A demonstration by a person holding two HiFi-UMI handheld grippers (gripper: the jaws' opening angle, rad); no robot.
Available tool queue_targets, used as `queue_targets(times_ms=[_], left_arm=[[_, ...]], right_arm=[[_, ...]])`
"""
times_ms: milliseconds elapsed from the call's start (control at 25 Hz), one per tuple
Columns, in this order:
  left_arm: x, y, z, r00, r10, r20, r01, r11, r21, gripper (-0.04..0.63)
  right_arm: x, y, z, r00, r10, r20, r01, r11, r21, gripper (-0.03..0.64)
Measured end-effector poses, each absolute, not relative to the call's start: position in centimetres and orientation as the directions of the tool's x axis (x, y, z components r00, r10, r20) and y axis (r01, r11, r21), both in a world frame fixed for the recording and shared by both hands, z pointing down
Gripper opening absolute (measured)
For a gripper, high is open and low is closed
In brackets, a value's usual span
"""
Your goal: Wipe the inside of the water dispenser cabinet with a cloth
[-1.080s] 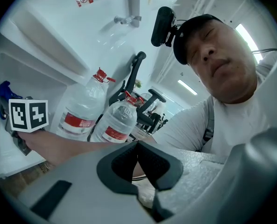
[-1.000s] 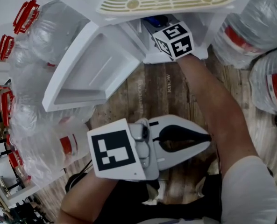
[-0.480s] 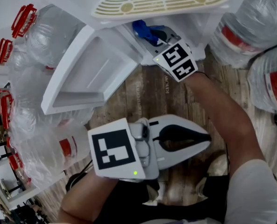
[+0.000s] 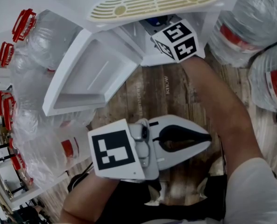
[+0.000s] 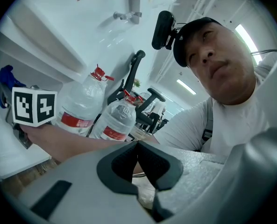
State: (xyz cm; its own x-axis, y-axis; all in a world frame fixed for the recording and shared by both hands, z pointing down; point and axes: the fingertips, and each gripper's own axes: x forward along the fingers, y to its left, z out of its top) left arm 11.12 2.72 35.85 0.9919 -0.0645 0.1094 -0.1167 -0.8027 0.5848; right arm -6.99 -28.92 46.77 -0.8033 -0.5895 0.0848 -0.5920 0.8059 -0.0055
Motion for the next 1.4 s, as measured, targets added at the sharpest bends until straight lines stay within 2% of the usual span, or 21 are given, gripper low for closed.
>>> queue_targets(times_ms=[200, 560, 760, 1040, 1400], left_arm=[[10.7, 2.7, 36.0, 0.991, -0.071, 0.111, -0.123, -0.798, 0.589, 0.003], [10.8, 2.9, 35.9, 0.994, -0.055, 0.099, -0.102, -0.802, 0.589, 0.003], [11.1, 2.9, 36.0, 0.994, -0.046, 0.097, -0.095, -0.802, 0.589, 0.003], [11.2, 3.0, 36.1, 0.993, -0.047, 0.104, -0.099, -0.804, 0.586, 0.003], [10.9, 3.0, 35.9, 0.994, -0.053, 0.097, -0.1, -0.803, 0.587, 0.003]], right_arm=[[-9.6, -27.7, 44.9, -0.824, -0.562, 0.07, -0.559, 0.827, 0.06, 0.074], [-9.4, -23.0, 44.3, -0.837, -0.542, 0.067, -0.525, 0.832, 0.179, 0.078], [-8.5, -21.5, 44.0, -0.852, -0.522, 0.036, -0.51, 0.844, 0.168, 0.081], [-7.3, -26.1, 42.2, -0.811, -0.585, 0.006, -0.58, 0.806, 0.117, 0.081], [-9.4, -23.4, 41.6, -0.826, -0.564, -0.012, -0.555, 0.808, 0.199, 0.08]])
